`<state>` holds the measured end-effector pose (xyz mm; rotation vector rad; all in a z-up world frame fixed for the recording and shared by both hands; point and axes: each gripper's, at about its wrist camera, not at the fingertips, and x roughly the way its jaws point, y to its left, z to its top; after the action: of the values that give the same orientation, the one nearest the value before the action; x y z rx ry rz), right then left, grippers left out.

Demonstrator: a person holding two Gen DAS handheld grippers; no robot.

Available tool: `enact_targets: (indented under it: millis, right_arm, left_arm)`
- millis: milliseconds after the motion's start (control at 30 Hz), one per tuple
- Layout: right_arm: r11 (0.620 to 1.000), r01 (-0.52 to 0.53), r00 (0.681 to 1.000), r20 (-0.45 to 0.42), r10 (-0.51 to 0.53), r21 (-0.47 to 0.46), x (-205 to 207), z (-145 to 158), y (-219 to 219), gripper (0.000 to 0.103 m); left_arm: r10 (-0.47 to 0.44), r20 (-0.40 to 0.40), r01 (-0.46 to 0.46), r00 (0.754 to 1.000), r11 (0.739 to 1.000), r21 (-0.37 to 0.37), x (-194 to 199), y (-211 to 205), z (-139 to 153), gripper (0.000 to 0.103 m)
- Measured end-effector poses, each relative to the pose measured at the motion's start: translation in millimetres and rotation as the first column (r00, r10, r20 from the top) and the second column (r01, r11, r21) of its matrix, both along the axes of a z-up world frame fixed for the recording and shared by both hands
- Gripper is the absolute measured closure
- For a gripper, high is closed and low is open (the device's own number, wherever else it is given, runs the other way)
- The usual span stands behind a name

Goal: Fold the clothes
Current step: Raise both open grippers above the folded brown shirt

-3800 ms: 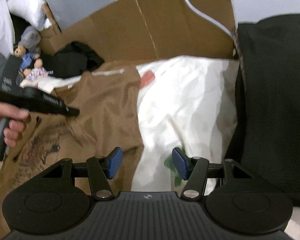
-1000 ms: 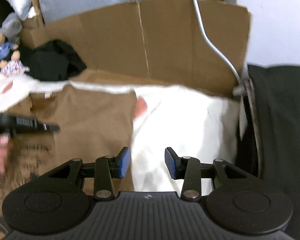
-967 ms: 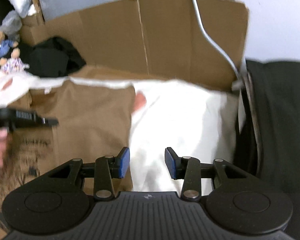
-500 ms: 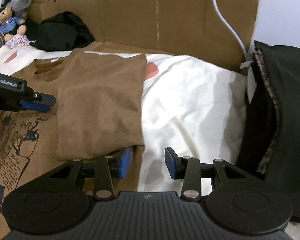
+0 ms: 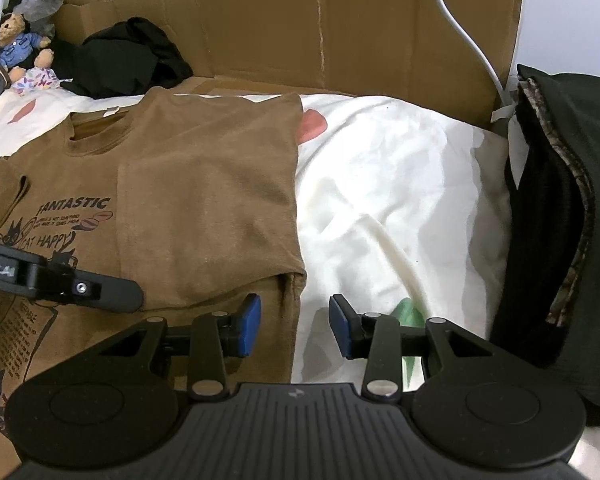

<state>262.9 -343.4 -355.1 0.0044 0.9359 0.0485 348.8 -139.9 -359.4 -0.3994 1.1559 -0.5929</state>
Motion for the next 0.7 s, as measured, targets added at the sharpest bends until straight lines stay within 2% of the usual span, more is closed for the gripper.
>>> enact_targets:
  millis: [33, 67, 333, 467, 700]
  right_arm:
    - [1.000, 0.006, 1.000, 0.002, -0.006, -0.003, 0.6, -1.0, -1.4, 0.076]
    - [1.000, 0.014, 1.000, 0.005, -0.014, -0.004, 0.9, -1.5, -2.9, 0.079]
    - [0.998, 0.035, 0.999, -0.009, -0.035, -0.044, -0.3, -1.0, -1.6, 0.078]
    - [0.997, 0.062, 0.998, -0.001, -0.062, -0.039, -7.3, 10.0, -5.4, 0.078]
    - [0.998, 0.062, 0.996, 0.064, -0.063, 0.016, -2.9, 30.9, -7.7, 0.078]
  left_arm:
    - [-0.004, 0.007, 0.004, 1.000, 1.000, 0.008, -0.8, 0.7, 0.4, 0.099]
    - [-0.008, 0.010, 0.008, 1.000, 1.000, 0.018, -1.3, 1.7, 1.1, 0.099]
    - [-0.056, -0.045, 0.057, 0.997, 0.998, 0.028, -5.5, 9.0, 4.1, 0.096]
    - [-0.074, -0.007, 0.074, 0.997, 0.996, 0.042, -7.9, 15.6, 15.0, 0.093]
    - [-0.010, 0.078, 0.010, 0.997, 1.000, -0.001, 13.7, 17.2, 32.8, 0.092]
